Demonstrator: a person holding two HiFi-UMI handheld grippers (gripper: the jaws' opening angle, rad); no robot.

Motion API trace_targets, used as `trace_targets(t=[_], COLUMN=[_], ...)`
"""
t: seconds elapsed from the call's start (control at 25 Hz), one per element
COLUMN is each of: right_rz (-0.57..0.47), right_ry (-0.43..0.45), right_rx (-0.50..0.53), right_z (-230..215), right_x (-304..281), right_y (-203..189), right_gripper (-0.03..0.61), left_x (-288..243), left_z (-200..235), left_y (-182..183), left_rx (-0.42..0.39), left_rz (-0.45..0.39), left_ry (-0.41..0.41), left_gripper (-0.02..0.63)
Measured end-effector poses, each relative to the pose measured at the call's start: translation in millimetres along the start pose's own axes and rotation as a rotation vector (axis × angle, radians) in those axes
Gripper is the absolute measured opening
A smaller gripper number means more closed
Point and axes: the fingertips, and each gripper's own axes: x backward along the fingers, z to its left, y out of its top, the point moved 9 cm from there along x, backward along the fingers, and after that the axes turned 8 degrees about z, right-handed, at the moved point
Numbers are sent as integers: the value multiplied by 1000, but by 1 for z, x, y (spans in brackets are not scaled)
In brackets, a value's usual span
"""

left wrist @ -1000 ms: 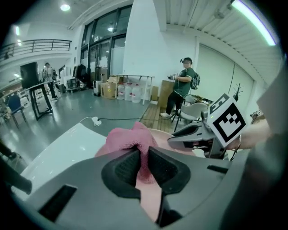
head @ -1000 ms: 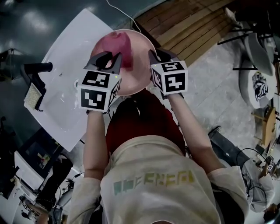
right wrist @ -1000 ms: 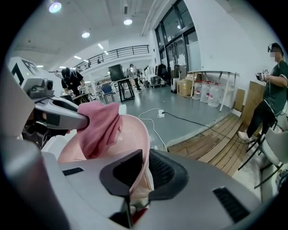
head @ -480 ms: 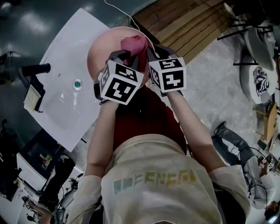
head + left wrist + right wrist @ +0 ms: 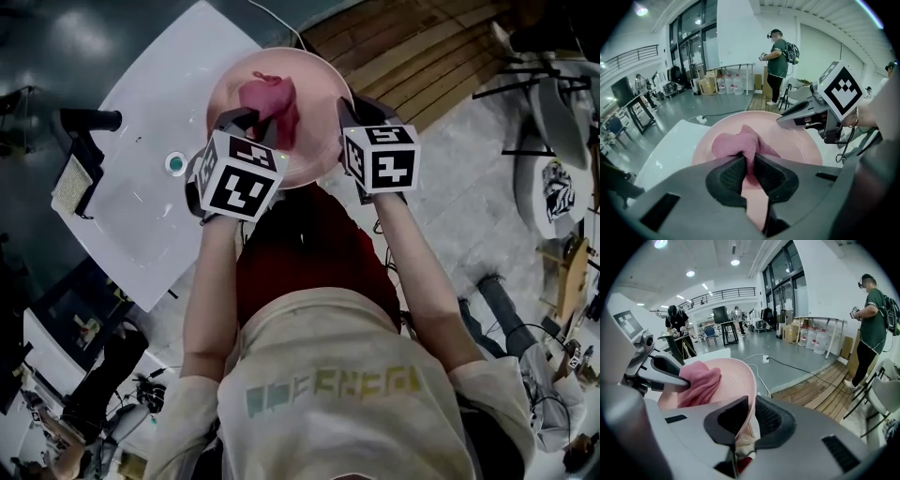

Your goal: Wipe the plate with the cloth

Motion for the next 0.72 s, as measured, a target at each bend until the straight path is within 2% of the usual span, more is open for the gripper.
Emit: trace_targets(t=[0.32,0.48,0.6,0.72], right_rz=[-2,-4,-3,0], right_ry=[-22,-28,-31,-33], right_rx=[16,13,7,1], right_z=[7,10,-4,-22], right_x=[8,10,9,9], right_y=[-10,-12,-9,-6], right_gripper=[71,71,71,71], left_x=[20,34,41,42], left_z=[19,33,38,34], left_y=[-33,-45,-35,-18], left_rx=[72,146,229,249], left_rz=[-2,-45,-105,-136], left_ry=[74,75,56,47], left_gripper=[60,61,60,60])
